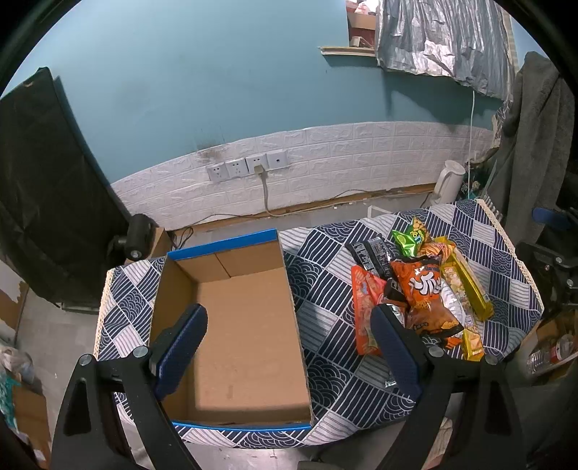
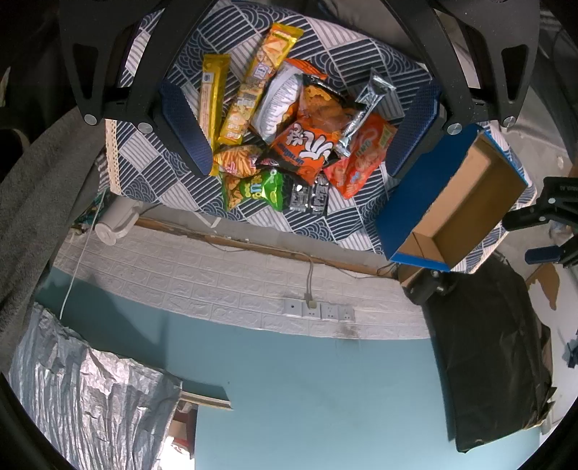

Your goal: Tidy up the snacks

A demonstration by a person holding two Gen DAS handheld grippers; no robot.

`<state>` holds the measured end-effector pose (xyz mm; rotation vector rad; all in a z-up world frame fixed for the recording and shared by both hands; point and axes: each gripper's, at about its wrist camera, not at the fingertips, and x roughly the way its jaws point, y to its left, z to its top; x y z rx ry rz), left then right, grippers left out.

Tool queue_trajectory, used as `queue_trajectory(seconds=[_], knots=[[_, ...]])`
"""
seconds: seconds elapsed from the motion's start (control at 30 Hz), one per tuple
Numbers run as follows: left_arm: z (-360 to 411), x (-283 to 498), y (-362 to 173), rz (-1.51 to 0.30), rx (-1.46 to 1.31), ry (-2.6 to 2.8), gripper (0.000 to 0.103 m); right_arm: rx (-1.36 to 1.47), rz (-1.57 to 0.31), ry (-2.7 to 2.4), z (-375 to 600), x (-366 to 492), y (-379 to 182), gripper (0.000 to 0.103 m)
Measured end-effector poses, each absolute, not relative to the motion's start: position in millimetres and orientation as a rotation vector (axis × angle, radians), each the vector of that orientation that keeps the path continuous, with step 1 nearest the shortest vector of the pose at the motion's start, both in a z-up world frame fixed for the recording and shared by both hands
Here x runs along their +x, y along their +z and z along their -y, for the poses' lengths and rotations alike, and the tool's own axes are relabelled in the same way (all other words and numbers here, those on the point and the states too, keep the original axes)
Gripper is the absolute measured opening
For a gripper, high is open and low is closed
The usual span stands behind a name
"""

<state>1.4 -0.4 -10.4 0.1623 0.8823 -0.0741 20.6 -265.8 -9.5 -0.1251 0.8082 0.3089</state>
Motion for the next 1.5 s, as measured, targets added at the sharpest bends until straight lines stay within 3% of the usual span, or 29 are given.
queue_trajectory(seconds=[1.27,1.5], knots=[[11,4,-19,-0.906,0.188,-0.089,0.093,-0.147,-0.835,0.306,269,22,-17,0.095],[24,17,-43,-1.005,0.168,-0.132,0.093,-0.156,-0.862,0.27,280,30,-26,0.095]])
